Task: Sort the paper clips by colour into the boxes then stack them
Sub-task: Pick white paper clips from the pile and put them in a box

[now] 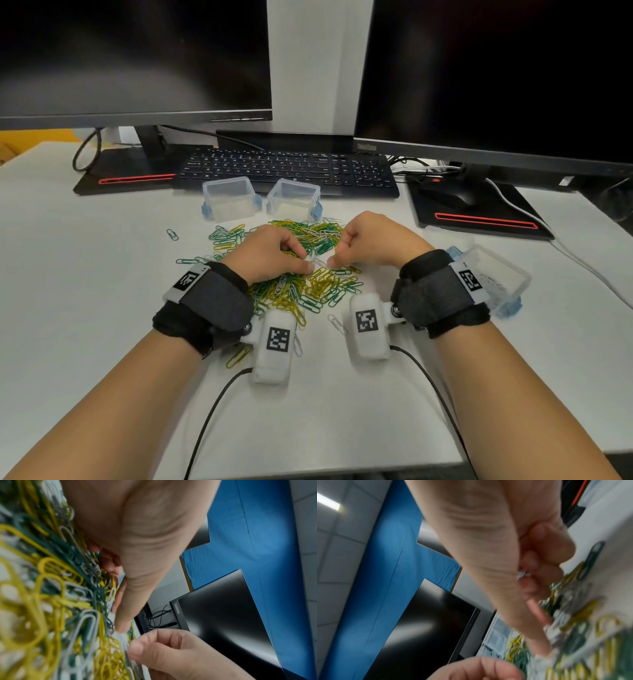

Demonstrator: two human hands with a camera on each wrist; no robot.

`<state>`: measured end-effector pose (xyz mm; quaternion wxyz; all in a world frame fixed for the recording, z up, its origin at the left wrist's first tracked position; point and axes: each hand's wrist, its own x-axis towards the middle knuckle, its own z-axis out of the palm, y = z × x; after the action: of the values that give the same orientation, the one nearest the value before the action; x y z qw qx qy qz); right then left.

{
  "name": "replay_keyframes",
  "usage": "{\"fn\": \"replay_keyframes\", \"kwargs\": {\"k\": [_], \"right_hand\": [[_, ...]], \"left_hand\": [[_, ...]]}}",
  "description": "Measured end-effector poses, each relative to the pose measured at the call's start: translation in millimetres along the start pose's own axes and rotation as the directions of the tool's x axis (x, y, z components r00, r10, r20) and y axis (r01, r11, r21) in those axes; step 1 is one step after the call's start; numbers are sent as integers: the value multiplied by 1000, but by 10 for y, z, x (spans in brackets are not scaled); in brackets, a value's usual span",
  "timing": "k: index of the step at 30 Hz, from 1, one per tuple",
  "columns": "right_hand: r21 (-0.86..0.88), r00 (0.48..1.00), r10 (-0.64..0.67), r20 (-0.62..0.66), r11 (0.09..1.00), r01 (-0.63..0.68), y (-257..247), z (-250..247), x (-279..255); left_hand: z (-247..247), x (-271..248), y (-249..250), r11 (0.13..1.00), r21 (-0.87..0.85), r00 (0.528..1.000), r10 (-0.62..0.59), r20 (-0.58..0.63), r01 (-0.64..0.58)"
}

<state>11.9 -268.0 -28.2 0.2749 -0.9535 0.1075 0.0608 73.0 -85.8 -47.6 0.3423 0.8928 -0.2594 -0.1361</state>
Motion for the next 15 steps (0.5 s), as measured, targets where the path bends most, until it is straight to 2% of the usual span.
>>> {"fn": "replay_keyframes", "kwargs": {"k": [5,8,15], "right_hand": [[-96,997,79,-24,992,-81,-1,14,14],[-187,994,106,24,977,-100,-3,20,2],[-220,994,-70,81,972,86,-144,166,34]], "left_hand": [[27,36,-10,998,64,1000,-21,-5,22],[43,49,-9,998,56,1000,-5,-11,5],[52,31,16,999,-37,999,22,-31,-23]]}}
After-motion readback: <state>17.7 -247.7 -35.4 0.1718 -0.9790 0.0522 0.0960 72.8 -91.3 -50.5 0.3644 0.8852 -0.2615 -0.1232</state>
